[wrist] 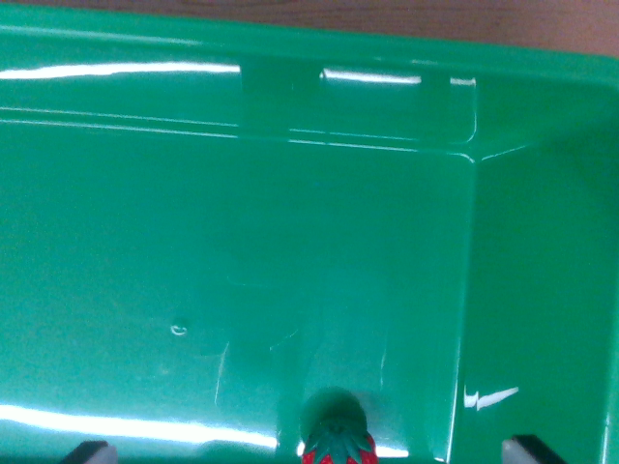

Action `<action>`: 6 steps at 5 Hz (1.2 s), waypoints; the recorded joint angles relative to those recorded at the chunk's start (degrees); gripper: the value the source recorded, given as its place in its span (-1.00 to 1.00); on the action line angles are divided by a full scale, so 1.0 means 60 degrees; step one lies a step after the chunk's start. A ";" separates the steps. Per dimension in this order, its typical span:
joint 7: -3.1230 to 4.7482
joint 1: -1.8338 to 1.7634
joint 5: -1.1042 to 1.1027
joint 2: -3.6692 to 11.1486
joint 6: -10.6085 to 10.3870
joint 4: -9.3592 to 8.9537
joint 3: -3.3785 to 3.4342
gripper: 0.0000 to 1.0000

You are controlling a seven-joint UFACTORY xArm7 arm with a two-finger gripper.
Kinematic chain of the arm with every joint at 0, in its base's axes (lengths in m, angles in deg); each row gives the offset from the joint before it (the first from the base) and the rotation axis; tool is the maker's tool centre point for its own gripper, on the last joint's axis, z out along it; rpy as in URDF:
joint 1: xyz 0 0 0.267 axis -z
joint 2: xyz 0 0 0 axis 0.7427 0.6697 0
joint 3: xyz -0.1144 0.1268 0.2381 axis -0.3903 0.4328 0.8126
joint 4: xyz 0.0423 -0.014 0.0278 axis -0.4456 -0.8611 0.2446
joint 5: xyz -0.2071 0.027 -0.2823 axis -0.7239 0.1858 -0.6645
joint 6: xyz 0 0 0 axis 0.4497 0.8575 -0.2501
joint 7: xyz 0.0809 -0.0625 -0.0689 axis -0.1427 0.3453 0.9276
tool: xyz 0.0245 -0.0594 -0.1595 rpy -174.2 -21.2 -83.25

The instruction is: Pick fruit

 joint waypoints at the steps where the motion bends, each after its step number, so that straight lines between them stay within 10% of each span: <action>1: 0.0000 0.0000 0.0000 0.0000 0.0000 0.0000 0.0000 -1.00; 6: 0.0279 0.0162 -0.0033 0.0369 -0.1659 -0.1386 -0.0175 -1.00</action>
